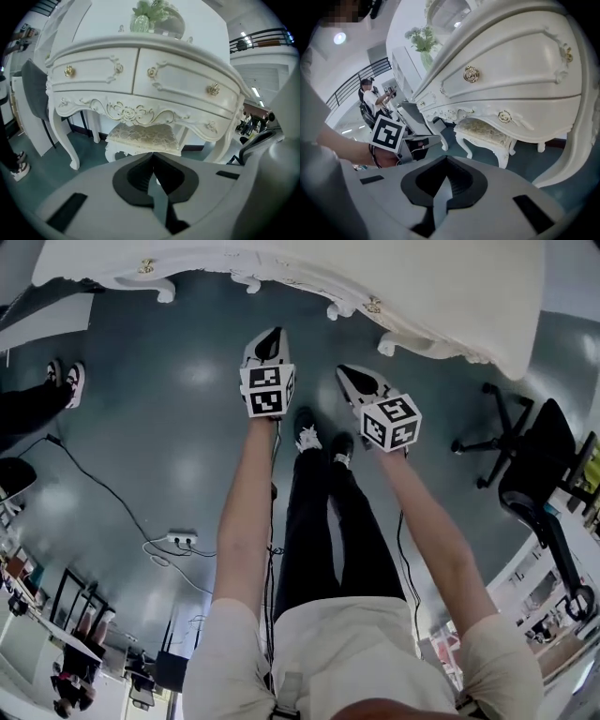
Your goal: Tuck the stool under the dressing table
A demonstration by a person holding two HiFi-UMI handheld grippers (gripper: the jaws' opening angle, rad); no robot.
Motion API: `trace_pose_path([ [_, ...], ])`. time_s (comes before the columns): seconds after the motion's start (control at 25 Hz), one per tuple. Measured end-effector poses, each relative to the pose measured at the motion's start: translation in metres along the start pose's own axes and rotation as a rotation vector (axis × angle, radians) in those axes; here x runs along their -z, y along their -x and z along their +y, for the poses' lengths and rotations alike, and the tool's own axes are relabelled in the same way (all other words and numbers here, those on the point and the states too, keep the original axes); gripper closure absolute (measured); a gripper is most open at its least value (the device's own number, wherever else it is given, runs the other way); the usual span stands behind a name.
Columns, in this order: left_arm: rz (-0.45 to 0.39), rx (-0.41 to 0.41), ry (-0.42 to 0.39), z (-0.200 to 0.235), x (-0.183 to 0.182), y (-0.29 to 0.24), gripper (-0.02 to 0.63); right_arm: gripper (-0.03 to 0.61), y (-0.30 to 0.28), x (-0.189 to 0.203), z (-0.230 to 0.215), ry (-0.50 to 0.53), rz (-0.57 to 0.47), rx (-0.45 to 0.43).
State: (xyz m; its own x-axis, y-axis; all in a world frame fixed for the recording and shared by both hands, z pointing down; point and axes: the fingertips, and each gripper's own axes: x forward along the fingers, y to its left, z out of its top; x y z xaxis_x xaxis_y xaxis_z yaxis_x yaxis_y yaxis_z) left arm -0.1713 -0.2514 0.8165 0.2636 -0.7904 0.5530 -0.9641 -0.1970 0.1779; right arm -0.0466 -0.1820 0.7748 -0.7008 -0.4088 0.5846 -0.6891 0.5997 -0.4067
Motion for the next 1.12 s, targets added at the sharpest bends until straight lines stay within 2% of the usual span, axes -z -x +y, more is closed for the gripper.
trace_pose_path([
  [0.12,-0.002,0.001,0.016,-0.023,-0.01,0.039,0.598,0.535,0.027,0.003,0.016,-0.048,0.016,-0.049],
  [0.24,-0.007,0.017,0.022,-0.049,-0.024,0.077,0.598,0.535,0.056,0.0,0.028,-0.065,-0.002,-0.053],
  [0.4,-0.032,0.038,0.127,-0.075,-0.054,0.12,0.598,0.534,0.091,-0.019,0.04,-0.031,-0.053,-0.002],
  [0.48,-0.008,0.045,0.115,-0.093,-0.061,0.141,0.598,0.535,0.109,-0.026,0.049,-0.035,-0.07,-0.007],
  [0.64,0.046,-0.002,0.027,-0.119,-0.071,0.179,0.598,0.535,0.143,-0.035,0.063,-0.073,-0.087,0.028],
  [0.96,0.058,-0.021,0.061,-0.159,-0.093,0.245,0.598,0.534,0.204,-0.04,0.079,-0.092,-0.057,0.158],
  [1.12,0.061,-0.019,0.056,-0.167,-0.106,0.272,0.598,0.534,0.228,-0.048,0.089,-0.102,-0.071,0.183],
])
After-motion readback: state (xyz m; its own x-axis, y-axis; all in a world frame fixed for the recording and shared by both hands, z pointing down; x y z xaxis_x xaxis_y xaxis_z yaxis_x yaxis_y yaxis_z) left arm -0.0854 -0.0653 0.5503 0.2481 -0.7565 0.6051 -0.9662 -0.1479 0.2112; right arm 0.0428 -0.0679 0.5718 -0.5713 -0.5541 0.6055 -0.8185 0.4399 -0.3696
